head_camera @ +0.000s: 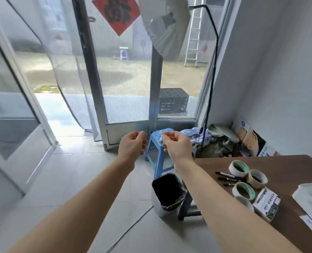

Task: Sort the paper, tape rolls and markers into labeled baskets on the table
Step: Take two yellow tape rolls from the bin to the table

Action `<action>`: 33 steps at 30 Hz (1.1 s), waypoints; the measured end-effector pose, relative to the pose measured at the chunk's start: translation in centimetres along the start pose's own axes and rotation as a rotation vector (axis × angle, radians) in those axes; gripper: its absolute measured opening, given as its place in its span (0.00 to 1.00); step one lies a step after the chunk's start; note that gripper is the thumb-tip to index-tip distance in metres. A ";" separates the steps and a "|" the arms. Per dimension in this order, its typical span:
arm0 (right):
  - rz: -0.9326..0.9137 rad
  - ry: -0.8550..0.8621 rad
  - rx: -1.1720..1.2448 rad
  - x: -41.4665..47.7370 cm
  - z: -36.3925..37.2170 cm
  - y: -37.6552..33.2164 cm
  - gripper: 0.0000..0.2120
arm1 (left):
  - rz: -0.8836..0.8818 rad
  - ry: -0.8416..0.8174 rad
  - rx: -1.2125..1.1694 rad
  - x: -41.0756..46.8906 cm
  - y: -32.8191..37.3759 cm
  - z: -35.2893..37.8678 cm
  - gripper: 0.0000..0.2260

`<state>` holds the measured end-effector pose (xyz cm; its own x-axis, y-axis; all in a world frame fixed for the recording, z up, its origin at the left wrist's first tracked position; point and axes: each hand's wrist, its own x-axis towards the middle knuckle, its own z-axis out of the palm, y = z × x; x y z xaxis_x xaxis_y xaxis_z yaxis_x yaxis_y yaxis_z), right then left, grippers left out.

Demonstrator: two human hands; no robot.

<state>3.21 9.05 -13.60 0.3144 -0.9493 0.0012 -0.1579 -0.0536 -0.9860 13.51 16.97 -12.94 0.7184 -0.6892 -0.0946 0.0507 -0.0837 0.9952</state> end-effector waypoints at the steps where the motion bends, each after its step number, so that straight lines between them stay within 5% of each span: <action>1: -0.015 -0.038 0.006 -0.3 2.0 -0.6 0.05 | 0.001 0.033 -0.005 0.3 0.1 -2.1 0.09; 16: -0.074 -0.425 0.075 -6.9 28.9 -6.9 0.02 | 0.033 0.406 -0.004 3.0 0.7 -29.8 0.09; 33: -0.078 -0.810 0.052 -13.2 51.5 -9.5 0.06 | -0.032 0.735 -0.056 4.5 -1.7 -51.4 0.08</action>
<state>48.74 37.99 -12.82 0.9051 -0.4240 -0.0312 -0.0702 -0.0765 -0.9946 52.31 51.01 -13.75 0.9945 -0.0255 -0.1017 0.1005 -0.0457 0.9939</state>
